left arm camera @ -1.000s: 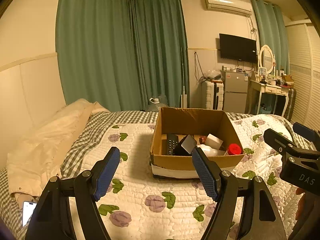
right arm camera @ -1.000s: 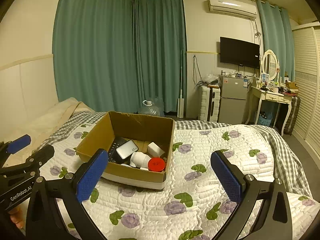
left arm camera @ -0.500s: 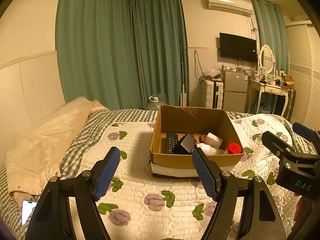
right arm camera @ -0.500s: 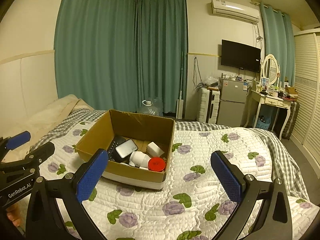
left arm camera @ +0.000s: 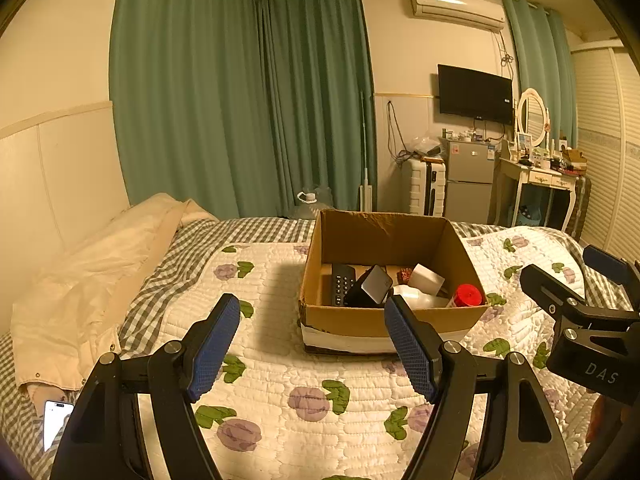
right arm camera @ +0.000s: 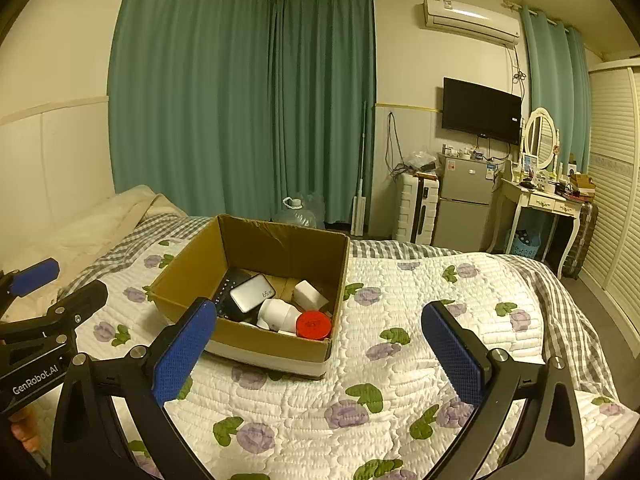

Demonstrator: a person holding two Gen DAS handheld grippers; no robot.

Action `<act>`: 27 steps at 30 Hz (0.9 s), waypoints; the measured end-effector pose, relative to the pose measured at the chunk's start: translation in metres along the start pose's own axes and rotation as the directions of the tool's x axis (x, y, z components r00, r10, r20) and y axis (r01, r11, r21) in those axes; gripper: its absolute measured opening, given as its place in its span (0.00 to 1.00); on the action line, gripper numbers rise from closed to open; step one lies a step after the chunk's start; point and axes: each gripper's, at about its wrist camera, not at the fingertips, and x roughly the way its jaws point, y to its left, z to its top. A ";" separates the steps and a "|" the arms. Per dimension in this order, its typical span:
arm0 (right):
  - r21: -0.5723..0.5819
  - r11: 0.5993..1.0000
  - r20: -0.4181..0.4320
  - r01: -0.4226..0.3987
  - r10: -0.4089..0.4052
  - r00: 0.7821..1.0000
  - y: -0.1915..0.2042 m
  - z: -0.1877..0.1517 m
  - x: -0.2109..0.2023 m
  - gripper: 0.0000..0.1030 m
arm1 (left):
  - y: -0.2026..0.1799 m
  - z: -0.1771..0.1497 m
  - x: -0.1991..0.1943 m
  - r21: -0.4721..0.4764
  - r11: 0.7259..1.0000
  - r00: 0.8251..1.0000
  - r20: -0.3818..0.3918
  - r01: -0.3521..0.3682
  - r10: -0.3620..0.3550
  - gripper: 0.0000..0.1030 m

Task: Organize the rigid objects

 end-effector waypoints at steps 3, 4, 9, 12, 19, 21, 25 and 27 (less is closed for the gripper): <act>0.000 1.000 0.000 0.001 -0.001 1.000 0.000 0.000 0.000 1.00 | 0.000 0.000 0.000 0.000 1.000 1.000 0.000 0.000 0.000 0.75; 0.000 1.000 0.000 0.001 -0.001 1.000 0.000 0.000 0.000 1.00 | 0.000 0.000 0.000 0.001 1.000 1.000 0.000 0.001 -0.001 0.75; 0.000 1.000 -0.001 0.000 0.000 1.000 0.001 0.000 0.000 1.00 | 0.000 0.000 0.000 0.000 1.000 1.000 -0.001 -0.001 0.001 0.75; -0.001 1.000 -0.003 0.000 0.000 1.000 0.001 0.000 0.000 1.00 | -0.001 0.000 -0.001 -0.001 1.000 1.000 -0.001 -0.002 0.002 0.75; -0.001 1.000 -0.005 -0.001 0.001 1.000 0.002 -0.001 0.001 1.00 | -0.001 0.000 -0.001 -0.001 1.000 1.000 -0.002 -0.003 0.003 0.75; -0.001 1.000 -0.006 -0.002 0.002 1.000 0.002 -0.001 0.001 1.00 | -0.001 0.000 0.000 -0.001 1.000 1.000 -0.004 -0.001 0.001 0.75; 0.000 1.000 -0.005 -0.002 0.002 1.000 0.002 -0.001 0.000 1.00 | 0.000 -0.001 -0.001 -0.002 1.000 1.000 -0.005 0.001 -0.001 0.75; 0.000 1.000 -0.005 -0.002 0.002 1.000 0.002 -0.001 0.001 1.00 | 0.000 -0.001 0.000 -0.001 1.000 1.000 -0.006 0.000 0.000 0.75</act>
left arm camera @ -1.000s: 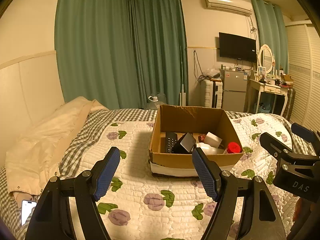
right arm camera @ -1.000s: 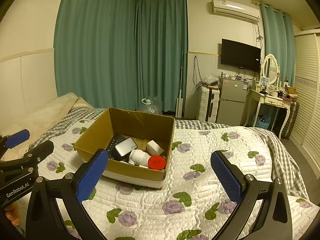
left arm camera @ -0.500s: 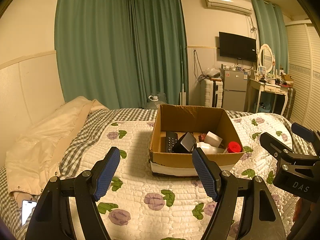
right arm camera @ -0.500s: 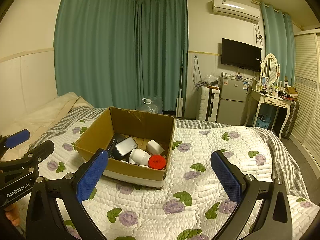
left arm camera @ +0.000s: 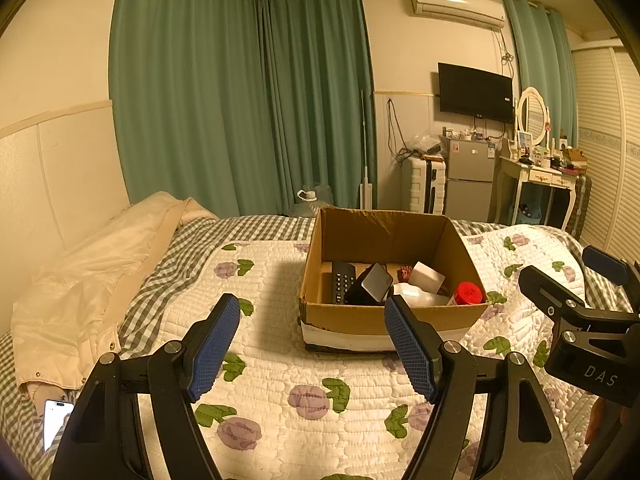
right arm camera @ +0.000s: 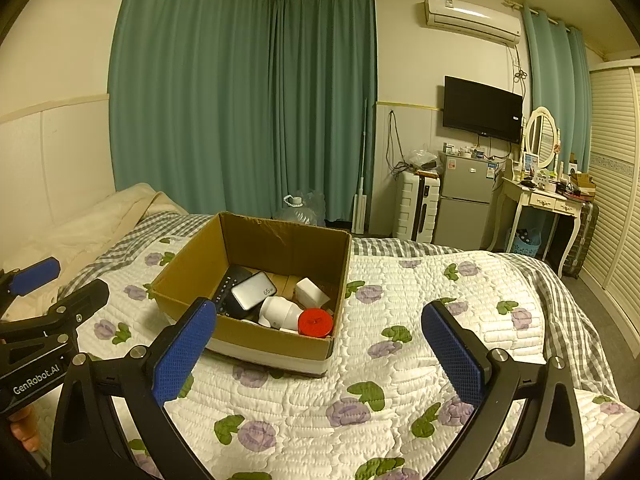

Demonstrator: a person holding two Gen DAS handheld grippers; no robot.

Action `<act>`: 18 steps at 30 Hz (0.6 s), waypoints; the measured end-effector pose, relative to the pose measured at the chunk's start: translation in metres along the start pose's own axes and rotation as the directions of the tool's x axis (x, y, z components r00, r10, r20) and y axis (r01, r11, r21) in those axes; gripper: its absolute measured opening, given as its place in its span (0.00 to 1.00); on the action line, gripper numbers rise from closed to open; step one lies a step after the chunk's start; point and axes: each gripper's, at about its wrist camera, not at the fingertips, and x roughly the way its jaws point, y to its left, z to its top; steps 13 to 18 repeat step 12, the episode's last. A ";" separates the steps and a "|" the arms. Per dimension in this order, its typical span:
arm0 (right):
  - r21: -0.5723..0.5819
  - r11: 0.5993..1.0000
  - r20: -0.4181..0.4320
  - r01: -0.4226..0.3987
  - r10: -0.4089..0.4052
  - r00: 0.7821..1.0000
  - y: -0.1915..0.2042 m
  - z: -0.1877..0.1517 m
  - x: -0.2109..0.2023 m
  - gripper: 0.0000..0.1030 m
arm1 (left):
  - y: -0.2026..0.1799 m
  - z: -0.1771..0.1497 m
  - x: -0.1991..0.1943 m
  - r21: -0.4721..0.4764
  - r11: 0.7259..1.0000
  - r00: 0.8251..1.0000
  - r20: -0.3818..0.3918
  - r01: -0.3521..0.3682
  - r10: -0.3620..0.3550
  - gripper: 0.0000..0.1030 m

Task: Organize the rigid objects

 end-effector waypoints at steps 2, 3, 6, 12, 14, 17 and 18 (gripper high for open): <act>0.000 1.000 -0.001 0.001 -0.001 1.000 0.000 0.000 0.000 1.00 | 0.000 0.000 0.000 0.001 1.000 1.000 -0.001 -0.001 0.001 0.75; 0.000 1.000 -0.001 0.001 -0.001 1.000 0.000 0.000 0.000 1.00 | 0.000 0.000 0.000 0.001 1.000 1.000 -0.002 0.000 0.000 0.75; 0.000 1.000 -0.005 0.002 -0.002 1.000 0.000 -0.002 0.000 1.00 | 0.001 -0.001 0.001 0.003 1.000 1.000 -0.005 0.001 -0.001 0.75; 0.000 1.000 -0.005 0.006 -0.006 1.000 -0.001 -0.003 0.000 1.00 | 0.003 -0.001 0.001 -0.002 1.000 1.000 -0.009 -0.001 0.001 0.75; 0.000 1.000 -0.005 0.006 -0.006 1.000 -0.001 -0.003 0.000 1.00 | 0.003 -0.001 0.001 -0.002 1.000 1.000 -0.009 -0.001 0.001 0.75; 0.000 1.000 -0.005 0.006 -0.006 1.000 -0.001 -0.003 0.000 1.00 | 0.003 -0.001 0.001 -0.002 1.000 1.000 -0.009 -0.001 0.001 0.75; 0.000 1.000 -0.005 0.006 -0.006 1.000 -0.001 -0.003 0.000 1.00 | 0.003 -0.001 0.001 -0.002 1.000 1.000 -0.009 -0.001 0.001 0.75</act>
